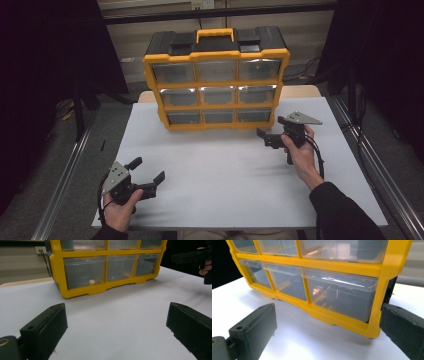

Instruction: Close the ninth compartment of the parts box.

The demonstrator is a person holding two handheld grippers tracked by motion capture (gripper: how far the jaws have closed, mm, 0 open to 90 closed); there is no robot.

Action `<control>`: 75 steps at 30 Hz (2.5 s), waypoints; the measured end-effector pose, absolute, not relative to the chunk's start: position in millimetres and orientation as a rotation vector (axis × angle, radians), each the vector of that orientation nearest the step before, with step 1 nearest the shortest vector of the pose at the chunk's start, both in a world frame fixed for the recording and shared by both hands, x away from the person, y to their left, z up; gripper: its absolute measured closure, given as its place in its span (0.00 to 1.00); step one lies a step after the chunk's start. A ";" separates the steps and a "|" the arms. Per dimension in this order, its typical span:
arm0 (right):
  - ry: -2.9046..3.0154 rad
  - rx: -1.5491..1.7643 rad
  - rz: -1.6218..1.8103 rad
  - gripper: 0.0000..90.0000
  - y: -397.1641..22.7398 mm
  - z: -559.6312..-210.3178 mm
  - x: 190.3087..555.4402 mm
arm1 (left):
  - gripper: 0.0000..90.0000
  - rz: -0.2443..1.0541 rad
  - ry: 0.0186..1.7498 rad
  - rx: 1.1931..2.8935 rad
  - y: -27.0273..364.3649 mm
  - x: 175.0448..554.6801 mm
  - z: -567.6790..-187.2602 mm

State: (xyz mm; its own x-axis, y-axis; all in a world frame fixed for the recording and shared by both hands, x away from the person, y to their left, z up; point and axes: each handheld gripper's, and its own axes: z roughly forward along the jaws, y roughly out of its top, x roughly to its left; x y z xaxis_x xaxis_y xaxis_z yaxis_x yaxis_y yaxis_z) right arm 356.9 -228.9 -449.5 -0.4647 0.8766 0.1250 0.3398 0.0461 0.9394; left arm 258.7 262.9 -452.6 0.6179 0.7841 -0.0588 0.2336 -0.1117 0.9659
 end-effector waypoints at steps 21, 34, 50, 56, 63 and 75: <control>1.812 1.169 1.419 0.02 -248.8 -443.5 317.9 | 0.03 0.573 0.849 1.664 262.1 259.2 -452.3; 1.782 1.173 1.414 0.02 -264.4 -439.7 292.2 | 0.03 0.574 0.851 1.662 261.4 259.7 -452.1; 1.782 1.154 1.391 0.03 -278.6 -439.4 265.2 | 0.03 0.572 0.850 1.643 264.3 259.0 -450.3; 1.769 1.159 1.385 0.02 -287.3 -438.9 254.7 | 0.03 0.570 0.854 1.642 264.2 259.2 -450.4; 1.754 1.170 1.374 0.02 -294.7 -439.3 245.8 | 0.03 0.572 0.854 1.649 264.9 259.0 -450.4; 1.742 1.168 1.345 0.02 -308.1 -438.1 227.8 | 0.03 0.577 0.852 1.666 265.8 254.6 -449.7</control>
